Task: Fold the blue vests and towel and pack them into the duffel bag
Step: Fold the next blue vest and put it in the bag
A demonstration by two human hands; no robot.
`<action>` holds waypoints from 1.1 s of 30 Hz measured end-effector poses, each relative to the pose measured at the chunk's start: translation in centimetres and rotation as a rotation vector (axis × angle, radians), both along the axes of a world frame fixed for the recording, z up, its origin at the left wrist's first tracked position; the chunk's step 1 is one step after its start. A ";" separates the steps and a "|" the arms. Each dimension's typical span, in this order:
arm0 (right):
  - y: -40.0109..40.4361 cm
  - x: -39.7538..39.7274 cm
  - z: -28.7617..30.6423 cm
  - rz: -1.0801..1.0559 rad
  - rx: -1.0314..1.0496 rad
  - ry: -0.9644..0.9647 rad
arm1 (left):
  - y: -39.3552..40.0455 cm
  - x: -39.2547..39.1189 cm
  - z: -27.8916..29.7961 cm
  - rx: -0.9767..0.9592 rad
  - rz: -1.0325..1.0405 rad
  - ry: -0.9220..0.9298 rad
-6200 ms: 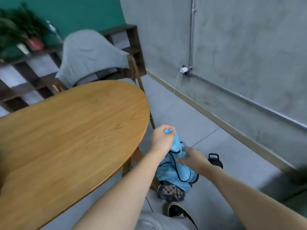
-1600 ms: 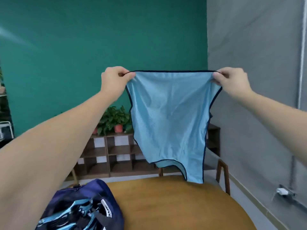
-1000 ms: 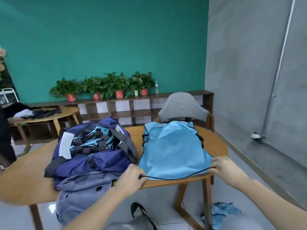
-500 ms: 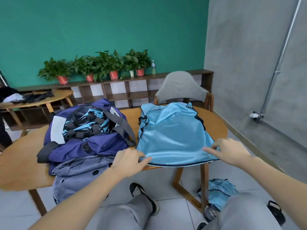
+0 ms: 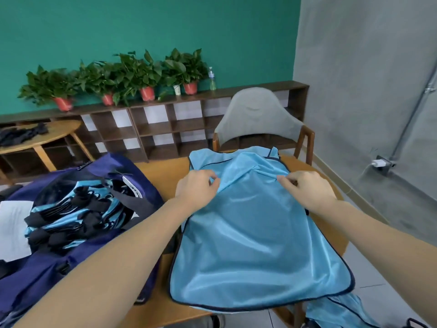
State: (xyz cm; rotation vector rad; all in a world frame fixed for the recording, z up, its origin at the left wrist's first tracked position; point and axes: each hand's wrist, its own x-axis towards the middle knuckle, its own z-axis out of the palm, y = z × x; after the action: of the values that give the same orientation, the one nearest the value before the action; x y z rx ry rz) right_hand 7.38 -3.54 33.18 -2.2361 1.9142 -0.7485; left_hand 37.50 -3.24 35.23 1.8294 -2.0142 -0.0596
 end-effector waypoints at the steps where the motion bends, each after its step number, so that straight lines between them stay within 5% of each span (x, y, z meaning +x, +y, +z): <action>1: -1.9 0.1 0.0 -0.003 0.004 -0.027 | -2.0 -0.2 0.0 0.020 0.002 0.009; 6: -11.0 -0.1 -0.9 -0.008 0.040 -0.079 | -12.0 -0.3 -0.9 0.127 -0.016 0.058; 17: -24.6 1.8 -4.1 0.035 0.255 0.142 | -25.1 0.6 -6.6 0.352 -0.017 -0.006; 26: -24.3 1.2 -3.3 0.046 0.111 -0.119 | -24.8 1.6 -6.1 0.263 0.055 0.112; 33: -17.4 -0.3 5.2 0.085 -0.078 -0.175 | -18.0 2.5 3.1 0.049 0.089 0.200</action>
State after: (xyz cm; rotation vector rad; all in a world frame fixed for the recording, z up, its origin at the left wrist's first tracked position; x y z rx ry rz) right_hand 7.10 -20.90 38.38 -2.1976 1.7278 -0.9862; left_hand 40.05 -21.21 38.36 1.8600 -1.8077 -0.2582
